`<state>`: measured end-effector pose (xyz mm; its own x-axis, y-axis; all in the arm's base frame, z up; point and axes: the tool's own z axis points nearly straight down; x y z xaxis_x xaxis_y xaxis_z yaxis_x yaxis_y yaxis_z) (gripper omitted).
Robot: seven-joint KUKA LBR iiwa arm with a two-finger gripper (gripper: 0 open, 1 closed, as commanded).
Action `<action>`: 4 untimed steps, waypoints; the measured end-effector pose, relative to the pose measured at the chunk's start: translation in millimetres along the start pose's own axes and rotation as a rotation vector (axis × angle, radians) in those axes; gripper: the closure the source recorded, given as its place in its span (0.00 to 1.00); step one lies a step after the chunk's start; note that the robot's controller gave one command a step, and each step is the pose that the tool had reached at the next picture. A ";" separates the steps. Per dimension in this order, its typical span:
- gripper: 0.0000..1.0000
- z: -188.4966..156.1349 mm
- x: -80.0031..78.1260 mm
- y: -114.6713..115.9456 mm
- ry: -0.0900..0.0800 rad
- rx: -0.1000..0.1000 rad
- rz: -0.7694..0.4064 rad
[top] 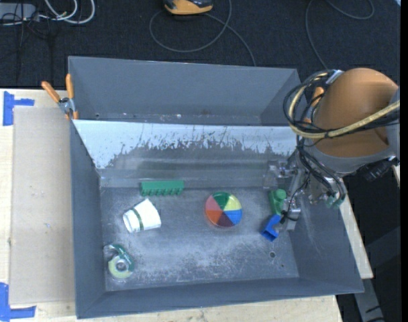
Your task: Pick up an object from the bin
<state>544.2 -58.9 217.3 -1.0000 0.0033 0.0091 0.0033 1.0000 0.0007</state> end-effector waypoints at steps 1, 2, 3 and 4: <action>0.00 -4.5 -1.3 0.3 -0.008 0.001 -0.002; 0.00 8.7 -35.2 42.2 -0.006 0.002 0.009; 0.00 12.4 -46.5 73.9 -0.005 -0.003 0.010; 0.00 46.0 -18.1 59.1 -0.009 0.001 -0.024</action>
Offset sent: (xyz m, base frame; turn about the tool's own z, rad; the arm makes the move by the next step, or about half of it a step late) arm 0.0522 0.0695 -0.0183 0.0077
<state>562.1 0.2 171.2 -0.9998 -0.0207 0.0000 -0.0207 0.9998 -0.0004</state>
